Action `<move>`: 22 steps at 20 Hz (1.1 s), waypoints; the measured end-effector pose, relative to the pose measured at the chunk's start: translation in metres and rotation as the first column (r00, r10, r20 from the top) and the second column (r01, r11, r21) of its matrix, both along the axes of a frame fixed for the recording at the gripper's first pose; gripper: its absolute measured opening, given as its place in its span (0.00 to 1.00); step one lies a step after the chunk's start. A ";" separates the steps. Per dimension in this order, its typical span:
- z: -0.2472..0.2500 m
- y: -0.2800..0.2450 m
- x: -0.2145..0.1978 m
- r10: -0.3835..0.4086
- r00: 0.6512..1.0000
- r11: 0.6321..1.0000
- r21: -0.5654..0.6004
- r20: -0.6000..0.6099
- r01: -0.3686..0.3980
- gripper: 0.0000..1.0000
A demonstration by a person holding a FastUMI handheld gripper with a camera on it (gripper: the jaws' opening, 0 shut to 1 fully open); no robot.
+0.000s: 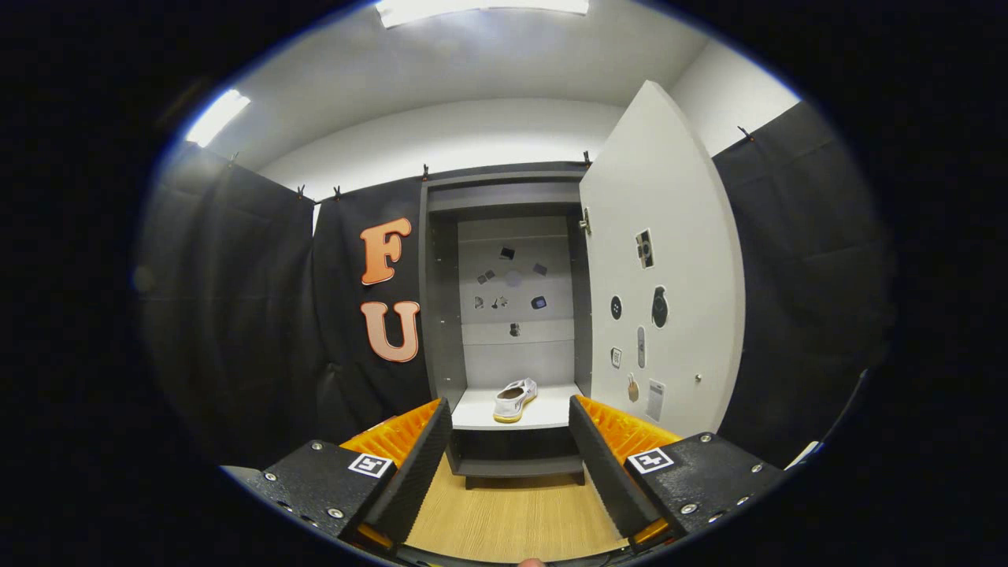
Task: Open the shoe cabinet door, grab the shoes and put them into the shoe cabinet, then close the shoe cabinet door.
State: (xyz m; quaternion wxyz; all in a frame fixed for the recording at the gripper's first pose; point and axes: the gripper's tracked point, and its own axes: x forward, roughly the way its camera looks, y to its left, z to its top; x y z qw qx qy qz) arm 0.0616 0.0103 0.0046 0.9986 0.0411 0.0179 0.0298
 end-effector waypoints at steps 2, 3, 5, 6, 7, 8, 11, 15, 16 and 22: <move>-0.002 -0.017 -0.008 -0.011 1.000 1.000 0.022 -0.012 0.012 0.93; -0.005 -0.027 -0.011 -0.020 1.000 0.999 0.028 -0.019 0.020 0.93; -0.008 -0.051 -0.015 -0.050 0.998 0.999 0.019 -0.026 0.050 0.93; -0.008 -0.066 -0.017 -0.068 0.997 0.998 0.012 -0.026 0.069 0.93; -0.007 -0.081 -0.021 -0.089 0.996 0.996 0.005 -0.023 0.089 0.93; -0.007 -0.096 -0.023 -0.107 0.994 0.994 0.000 -0.019 0.107 0.93; -0.006 -0.142 -0.028 -0.151 0.988 0.989 0.005 -0.014 0.151 0.93; -0.012 -0.193 -0.023 -0.171 0.985 0.985 0.003 -0.011 0.171 0.93; -0.014 -0.204 -0.020 -0.170 0.985 0.985 0.005 -0.012 0.170 0.93; -0.039 -0.224 0.016 -0.099 0.994 0.994 0.034 -0.035 0.100 0.94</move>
